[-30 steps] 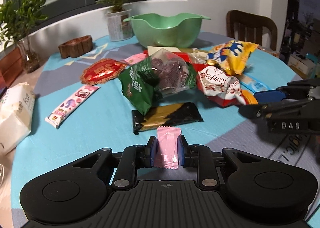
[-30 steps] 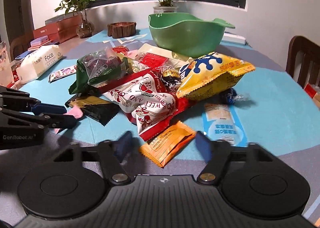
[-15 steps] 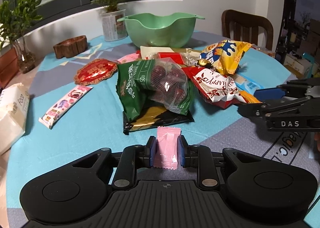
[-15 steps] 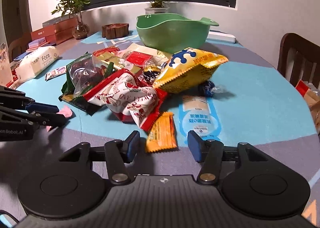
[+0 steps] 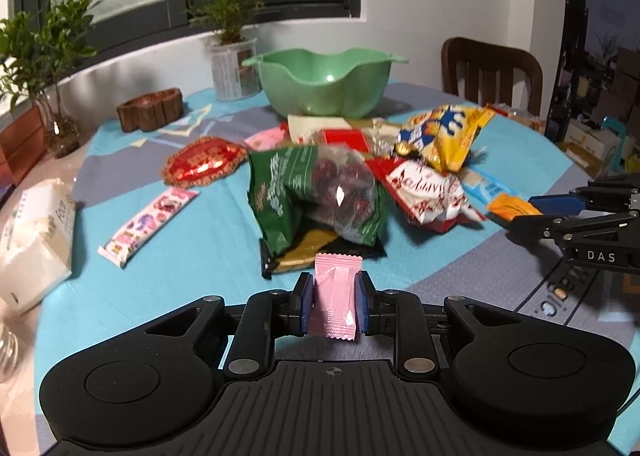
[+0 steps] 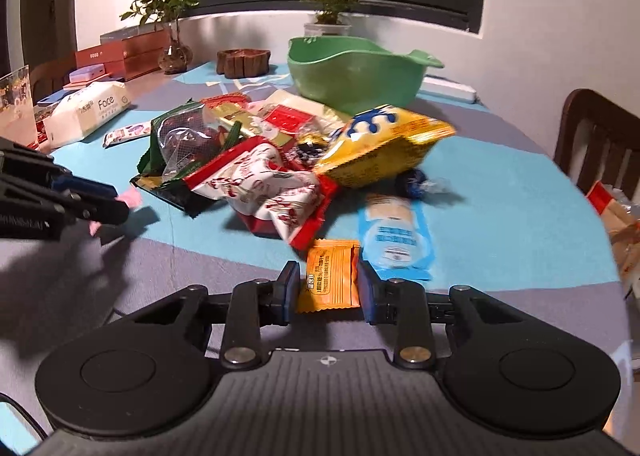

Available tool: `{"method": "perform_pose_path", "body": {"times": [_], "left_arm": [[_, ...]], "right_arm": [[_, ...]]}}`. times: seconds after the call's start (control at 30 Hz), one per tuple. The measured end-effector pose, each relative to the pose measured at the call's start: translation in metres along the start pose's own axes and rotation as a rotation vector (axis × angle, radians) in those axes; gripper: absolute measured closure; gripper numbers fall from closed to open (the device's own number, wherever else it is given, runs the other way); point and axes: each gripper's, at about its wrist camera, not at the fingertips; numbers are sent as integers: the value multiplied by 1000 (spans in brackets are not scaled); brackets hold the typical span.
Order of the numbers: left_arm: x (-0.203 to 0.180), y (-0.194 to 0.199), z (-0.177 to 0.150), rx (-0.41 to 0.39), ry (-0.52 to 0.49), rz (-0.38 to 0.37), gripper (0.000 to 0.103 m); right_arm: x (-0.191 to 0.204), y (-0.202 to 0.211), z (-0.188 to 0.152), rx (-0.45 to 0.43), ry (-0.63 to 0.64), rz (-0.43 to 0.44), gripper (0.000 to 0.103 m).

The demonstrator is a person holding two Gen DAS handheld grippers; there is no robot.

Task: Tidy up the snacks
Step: 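Carry both packets over the green bowl and open both tools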

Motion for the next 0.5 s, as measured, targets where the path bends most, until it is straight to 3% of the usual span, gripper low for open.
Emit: {"method": "perform_pose_path", "body": {"times": [0.17, 0.5], "left_arm": [[-1, 7, 17, -32, -14, 5, 18], [-2, -4, 74, -93, -41, 49, 18]], "right_arm": [[-14, 12, 7, -37, -46, -12, 67], [-11, 10, 49, -150, -72, 59, 66]]}}
Point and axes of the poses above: each gripper's, at about its wrist camera, not at the fingertips, and y roughly against the way its jaws point, x to its left, z to its top, and after that the axes turned 5 degrees about -x, right-handed
